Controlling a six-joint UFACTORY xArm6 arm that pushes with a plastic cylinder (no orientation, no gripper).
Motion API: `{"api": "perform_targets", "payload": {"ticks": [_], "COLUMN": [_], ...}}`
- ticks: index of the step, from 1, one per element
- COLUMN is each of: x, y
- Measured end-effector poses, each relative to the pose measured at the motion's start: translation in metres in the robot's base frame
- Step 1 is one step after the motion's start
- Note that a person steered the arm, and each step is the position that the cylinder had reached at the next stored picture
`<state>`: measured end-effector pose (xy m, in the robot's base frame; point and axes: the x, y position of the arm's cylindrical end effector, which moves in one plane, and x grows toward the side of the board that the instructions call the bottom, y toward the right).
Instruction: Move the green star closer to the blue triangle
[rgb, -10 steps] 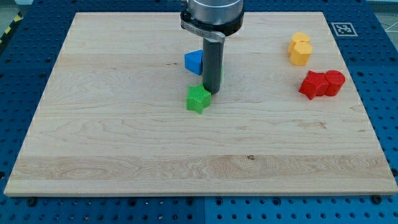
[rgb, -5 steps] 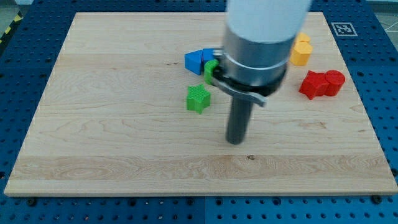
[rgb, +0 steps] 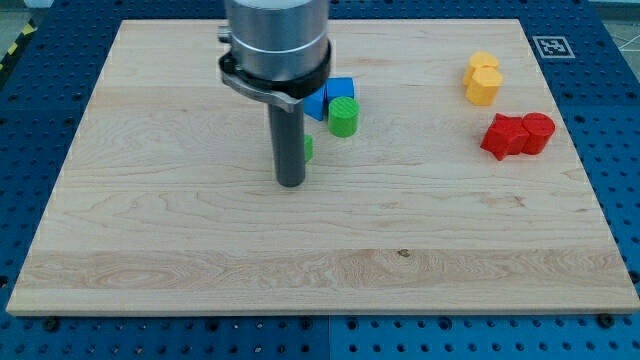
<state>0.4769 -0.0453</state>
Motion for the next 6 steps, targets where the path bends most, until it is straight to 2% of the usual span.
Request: {"api": "perform_targets", "payload": {"ticks": [2, 6], "x": [-0.042, -0.049], "y": [-0.002, 0.033]}}
